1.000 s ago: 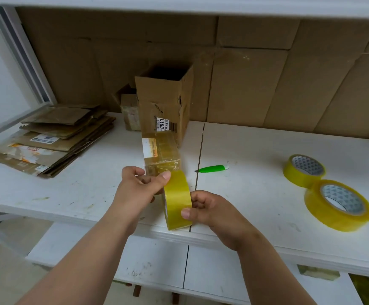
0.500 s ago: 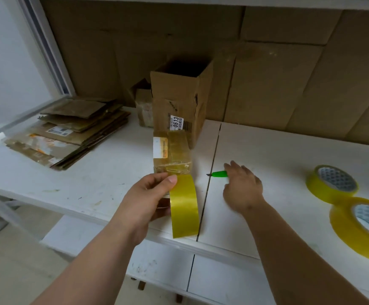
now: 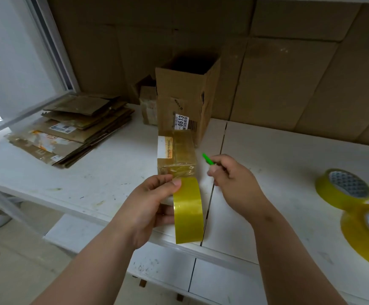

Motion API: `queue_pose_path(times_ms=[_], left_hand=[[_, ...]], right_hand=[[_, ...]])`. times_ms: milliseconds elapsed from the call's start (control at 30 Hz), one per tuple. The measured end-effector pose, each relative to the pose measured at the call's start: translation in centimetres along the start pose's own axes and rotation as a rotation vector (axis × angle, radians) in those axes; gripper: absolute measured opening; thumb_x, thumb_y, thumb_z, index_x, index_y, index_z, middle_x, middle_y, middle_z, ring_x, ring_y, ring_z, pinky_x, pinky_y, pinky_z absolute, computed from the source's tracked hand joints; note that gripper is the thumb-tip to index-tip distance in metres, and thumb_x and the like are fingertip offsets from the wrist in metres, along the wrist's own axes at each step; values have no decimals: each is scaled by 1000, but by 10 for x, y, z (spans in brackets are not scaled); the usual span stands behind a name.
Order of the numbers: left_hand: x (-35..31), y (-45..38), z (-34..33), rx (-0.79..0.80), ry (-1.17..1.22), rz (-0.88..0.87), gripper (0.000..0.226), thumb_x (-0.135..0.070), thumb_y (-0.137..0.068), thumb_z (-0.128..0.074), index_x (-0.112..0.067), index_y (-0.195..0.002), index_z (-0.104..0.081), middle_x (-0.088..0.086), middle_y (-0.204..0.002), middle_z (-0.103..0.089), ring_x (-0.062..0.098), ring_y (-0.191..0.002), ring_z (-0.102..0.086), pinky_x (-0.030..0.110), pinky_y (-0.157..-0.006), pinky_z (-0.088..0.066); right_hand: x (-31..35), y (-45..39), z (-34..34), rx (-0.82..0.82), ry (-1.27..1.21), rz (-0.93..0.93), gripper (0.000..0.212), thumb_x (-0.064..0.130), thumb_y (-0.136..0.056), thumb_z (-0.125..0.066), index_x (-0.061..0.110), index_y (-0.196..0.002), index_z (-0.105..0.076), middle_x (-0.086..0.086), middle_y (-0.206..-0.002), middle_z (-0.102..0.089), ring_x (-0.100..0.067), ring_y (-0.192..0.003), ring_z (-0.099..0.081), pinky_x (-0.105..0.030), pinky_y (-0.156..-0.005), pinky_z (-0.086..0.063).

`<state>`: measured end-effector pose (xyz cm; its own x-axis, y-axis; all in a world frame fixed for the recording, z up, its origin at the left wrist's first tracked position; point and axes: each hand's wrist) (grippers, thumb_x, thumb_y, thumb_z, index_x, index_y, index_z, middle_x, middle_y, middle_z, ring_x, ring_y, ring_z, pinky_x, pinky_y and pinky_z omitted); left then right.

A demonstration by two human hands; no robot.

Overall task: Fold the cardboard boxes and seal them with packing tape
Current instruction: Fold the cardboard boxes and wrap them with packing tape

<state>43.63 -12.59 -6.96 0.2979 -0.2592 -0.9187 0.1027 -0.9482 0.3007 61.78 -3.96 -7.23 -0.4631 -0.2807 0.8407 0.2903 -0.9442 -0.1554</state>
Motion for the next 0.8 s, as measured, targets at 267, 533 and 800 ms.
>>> queue_pose_path(times_ms=[267, 533, 800], left_hand=[[-4, 1, 6, 70, 42, 48, 46, -33, -71, -73, -19, -114, -68, 5, -87, -73, 30, -74, -68, 34, -58, -56], [-2, 2, 7, 60, 41, 35, 24, -27, -91, -66, -22, -114, -66, 0, -77, -71, 19, -59, -64, 28, -53, -54], [2, 4, 4, 97, 21, 24, 31, -32, -85, -70, -22, -113, -63, -4, -74, -69, 16, -53, -60, 31, -57, -55]], right_hand=[[30, 3, 8, 201, 211, 38, 25, 33, -98, -56, 38, -120, -67, 17, -80, -61, -1, -73, -56, -23, -64, -42], [52, -1, 22, 249, 261, 40, 8, 33, -92, -63, 33, -85, -66, 9, -76, -69, 2, -63, -57, -15, -53, -38], [65, -10, 13, 255, 442, 47, 15, 35, -92, -64, 31, -78, -63, 11, -78, -64, -6, -76, -59, -28, -67, -49]])
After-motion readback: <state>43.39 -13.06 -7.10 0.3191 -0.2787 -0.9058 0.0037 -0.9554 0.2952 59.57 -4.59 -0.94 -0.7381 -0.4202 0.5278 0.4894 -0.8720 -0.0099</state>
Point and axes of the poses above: each hand's wrist, its own y-axis away from the middle knuckle, its own z-axis out of the back of the hand, x = y × z
